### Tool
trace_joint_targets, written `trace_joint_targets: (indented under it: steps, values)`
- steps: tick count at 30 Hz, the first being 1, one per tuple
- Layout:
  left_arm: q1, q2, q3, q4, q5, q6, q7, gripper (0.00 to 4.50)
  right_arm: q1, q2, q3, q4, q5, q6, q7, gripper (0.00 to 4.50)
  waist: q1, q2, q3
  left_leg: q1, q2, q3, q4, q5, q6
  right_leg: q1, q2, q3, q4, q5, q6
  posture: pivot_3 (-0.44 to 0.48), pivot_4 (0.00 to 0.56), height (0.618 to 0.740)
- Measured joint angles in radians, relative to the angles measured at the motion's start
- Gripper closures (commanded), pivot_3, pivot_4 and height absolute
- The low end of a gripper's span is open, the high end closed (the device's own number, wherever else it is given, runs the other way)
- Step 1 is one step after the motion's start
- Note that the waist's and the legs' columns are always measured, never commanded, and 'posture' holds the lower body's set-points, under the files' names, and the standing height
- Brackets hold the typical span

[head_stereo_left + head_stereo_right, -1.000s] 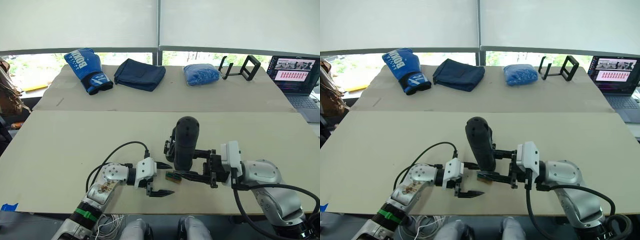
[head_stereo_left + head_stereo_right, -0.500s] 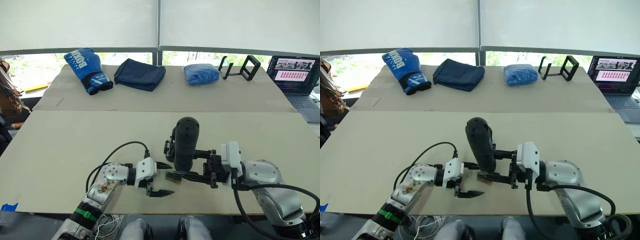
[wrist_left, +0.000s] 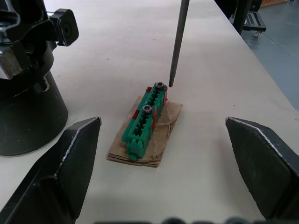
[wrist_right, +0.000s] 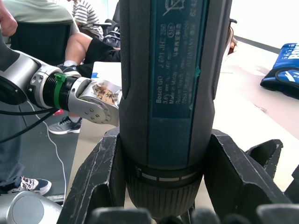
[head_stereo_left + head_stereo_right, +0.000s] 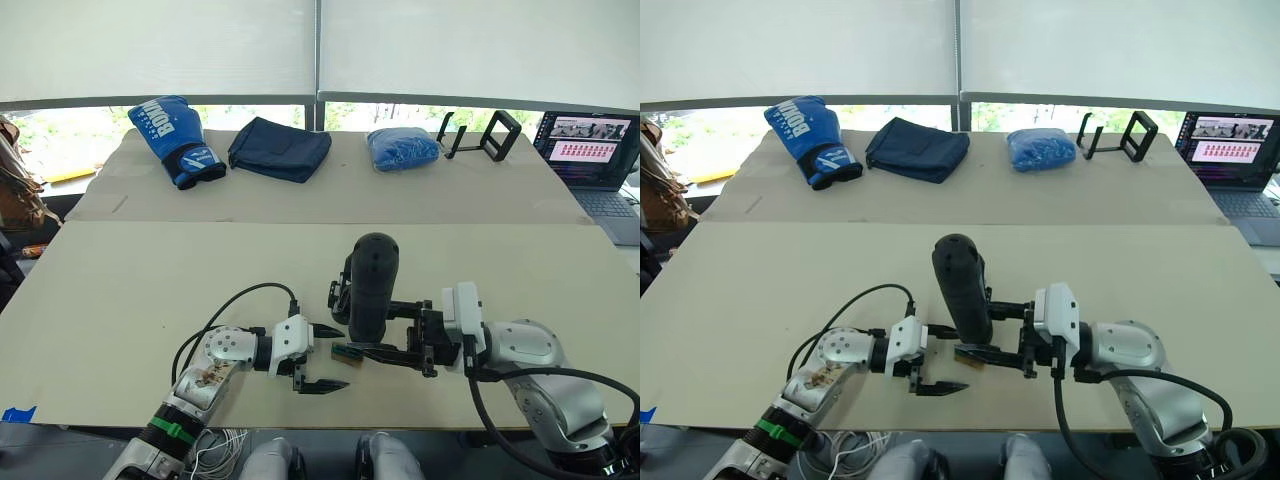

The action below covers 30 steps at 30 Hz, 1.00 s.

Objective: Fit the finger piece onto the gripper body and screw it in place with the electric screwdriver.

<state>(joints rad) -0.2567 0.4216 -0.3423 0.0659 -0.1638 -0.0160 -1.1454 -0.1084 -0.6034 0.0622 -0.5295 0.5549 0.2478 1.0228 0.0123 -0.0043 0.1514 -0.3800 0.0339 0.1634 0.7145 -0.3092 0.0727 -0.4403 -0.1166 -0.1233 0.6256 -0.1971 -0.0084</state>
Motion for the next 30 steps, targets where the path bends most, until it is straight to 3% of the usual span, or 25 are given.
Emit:
trace_joint_targets:
  steps: [30]
  values:
    - [0.001,-0.003,0.0,0.0,0.0,0.0,0.008,0.0,-0.037,0.007,-0.012,0.013,0.015,0.001,0.004,2.59,0.001,0.0,0.0,-0.001,0.0,0.0,0.0,0.0,0.0,0.0,-0.001,-0.001,0.0,0.0,0.0,0.0,0.15,0.74]
